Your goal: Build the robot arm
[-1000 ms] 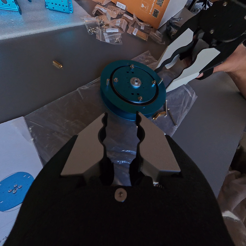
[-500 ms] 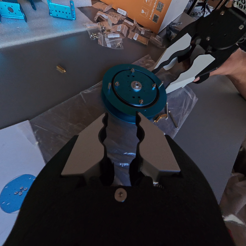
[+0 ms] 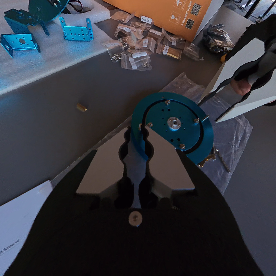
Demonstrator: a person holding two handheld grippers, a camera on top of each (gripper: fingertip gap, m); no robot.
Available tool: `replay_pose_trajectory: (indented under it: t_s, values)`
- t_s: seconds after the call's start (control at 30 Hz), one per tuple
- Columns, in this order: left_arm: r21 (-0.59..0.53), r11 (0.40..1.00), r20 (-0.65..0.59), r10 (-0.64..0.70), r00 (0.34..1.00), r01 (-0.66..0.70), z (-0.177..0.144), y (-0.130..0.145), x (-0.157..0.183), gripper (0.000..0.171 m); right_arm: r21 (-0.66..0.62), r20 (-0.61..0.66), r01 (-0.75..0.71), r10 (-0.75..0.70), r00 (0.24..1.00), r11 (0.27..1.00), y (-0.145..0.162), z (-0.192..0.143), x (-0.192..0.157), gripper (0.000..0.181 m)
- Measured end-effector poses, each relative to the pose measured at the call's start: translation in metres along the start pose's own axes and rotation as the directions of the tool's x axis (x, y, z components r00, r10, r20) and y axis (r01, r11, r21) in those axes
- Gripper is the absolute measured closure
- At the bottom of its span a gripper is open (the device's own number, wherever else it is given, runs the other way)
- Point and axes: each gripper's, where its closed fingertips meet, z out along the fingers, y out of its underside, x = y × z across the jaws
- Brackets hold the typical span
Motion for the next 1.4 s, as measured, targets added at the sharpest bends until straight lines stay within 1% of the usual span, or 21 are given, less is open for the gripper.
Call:
replay_pose_trajectory:
  t_s: [0.1,0.2,0.4,0.53,1.2,1.3,1.4]
  values:
    - [0.006,1.000,0.006,0.009,1.000,-0.009,-0.001,0.000,0.001,0.159,-0.001,0.019,-0.014,0.014,1.000,1.000,0.000,0.004,-0.002,0.154]
    - [0.000,1.000,0.012,0.024,1.000,-0.024,-0.001,0.001,0.002,0.159,-0.019,-0.016,-0.008,0.008,1.000,1.000,0.003,0.006,0.003,0.164]
    - [0.007,0.999,0.024,0.034,0.999,-0.034,-0.003,0.001,0.001,0.159,-0.014,-0.044,-0.008,0.007,0.999,1.000,0.004,0.004,0.011,0.169]
    - [0.013,1.000,0.018,0.026,0.999,-0.026,-0.004,0.001,0.001,0.160,-0.008,-0.019,-0.021,0.020,1.000,1.000,0.004,0.005,0.008,0.169]
    - [0.019,1.000,-0.003,0.006,1.000,-0.006,-0.005,0.002,0.001,0.159,-0.012,-0.013,-0.030,0.030,0.999,0.999,0.004,0.003,0.006,0.168]
    - [0.017,1.000,-0.002,-0.011,1.000,0.011,-0.009,0.003,-0.001,0.155,0.014,-0.017,-0.028,0.029,0.999,1.000,0.000,-0.001,0.007,0.166]
    - [0.063,0.997,-0.023,-0.037,0.999,0.038,-0.015,-0.002,-0.002,0.154,0.066,-0.019,-0.047,0.049,0.999,0.997,-0.008,-0.009,0.011,0.166]
